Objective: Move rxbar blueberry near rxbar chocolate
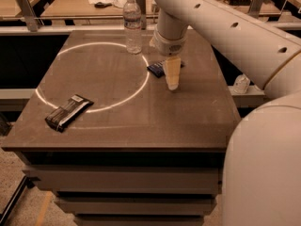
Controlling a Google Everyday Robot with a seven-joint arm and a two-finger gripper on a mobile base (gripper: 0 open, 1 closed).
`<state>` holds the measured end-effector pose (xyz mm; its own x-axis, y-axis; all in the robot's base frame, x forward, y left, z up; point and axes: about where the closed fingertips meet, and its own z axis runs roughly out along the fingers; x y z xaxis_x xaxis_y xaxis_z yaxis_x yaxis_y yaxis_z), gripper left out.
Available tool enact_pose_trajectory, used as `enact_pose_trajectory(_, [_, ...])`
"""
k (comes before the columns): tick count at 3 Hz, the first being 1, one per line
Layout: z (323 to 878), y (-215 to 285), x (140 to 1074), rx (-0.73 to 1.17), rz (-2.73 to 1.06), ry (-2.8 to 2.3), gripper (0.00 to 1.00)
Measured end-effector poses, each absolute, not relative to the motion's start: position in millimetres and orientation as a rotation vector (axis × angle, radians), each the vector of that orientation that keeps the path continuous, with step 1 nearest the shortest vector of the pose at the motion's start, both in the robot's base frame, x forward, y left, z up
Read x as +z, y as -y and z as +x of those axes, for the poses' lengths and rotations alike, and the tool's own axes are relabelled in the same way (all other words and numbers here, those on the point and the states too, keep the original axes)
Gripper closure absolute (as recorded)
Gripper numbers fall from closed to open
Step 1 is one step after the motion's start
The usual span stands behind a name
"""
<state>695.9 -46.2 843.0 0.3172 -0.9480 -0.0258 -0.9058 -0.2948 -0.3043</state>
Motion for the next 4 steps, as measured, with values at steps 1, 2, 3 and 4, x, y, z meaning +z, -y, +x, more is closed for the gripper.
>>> enact_pose_trajectory(1, [692.7, 55.1, 850.0, -0.245, -2.441, -1.589, 0.00])
enact_pose_trajectory(2, [692.8, 55.1, 849.9, -0.245, -2.441, -1.589, 0.00])
enact_pose_trajectory(3, [691.4, 53.9, 848.5, -0.284, -2.496, -1.543, 0.00])
enact_pose_trajectory(4, [693.0, 57.2, 852.3, -0.434, -2.635, -1.438, 0.00])
